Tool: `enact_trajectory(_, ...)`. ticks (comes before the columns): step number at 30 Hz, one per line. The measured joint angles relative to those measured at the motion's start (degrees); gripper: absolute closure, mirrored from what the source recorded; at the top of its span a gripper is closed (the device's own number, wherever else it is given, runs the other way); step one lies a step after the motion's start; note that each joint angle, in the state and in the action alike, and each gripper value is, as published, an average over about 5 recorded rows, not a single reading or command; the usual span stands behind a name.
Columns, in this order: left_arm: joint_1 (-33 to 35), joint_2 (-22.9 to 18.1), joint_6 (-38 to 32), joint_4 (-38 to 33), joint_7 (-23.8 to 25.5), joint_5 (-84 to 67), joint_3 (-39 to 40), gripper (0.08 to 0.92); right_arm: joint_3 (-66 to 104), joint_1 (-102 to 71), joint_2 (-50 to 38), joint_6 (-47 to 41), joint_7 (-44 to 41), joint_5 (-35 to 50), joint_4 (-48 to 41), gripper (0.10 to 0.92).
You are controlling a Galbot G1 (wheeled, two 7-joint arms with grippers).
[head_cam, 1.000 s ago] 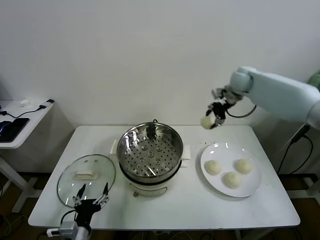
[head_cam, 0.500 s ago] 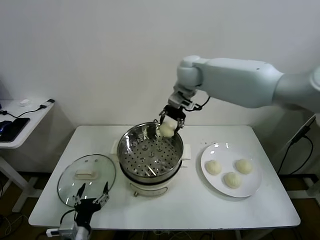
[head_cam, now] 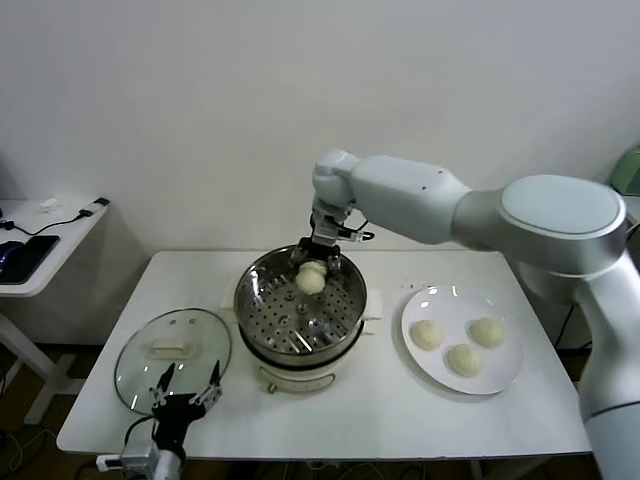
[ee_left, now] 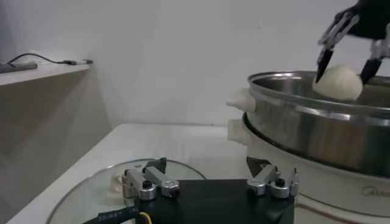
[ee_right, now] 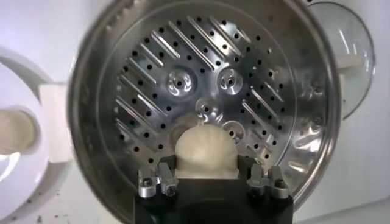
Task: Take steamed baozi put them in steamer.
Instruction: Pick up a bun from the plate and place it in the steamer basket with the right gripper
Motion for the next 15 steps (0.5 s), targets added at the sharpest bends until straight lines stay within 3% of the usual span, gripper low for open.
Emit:
enact_trajectory(5,-0.31,0.02,-0.09,0.25,-0.05,-0.08,0.00,0.177,0.55,-2.03,2.42,2.17,1.10,-1.94,-4.94,0.348)
enact_trajectory(10,-0.38,0.02,-0.10,0.24,-0.10,-0.19,-0.02,0.177,0.89,-2.99,3.97,3.33,2.49,-2.65,-7.93,0.239)
enact_trajectory(15,-0.29,-0.04,-0.12,-0.01,-0.20,-0.24,-0.19,0.177,0.24,-2.33,3.94,3.42,2.55,-0.43,-8.13,0.204)
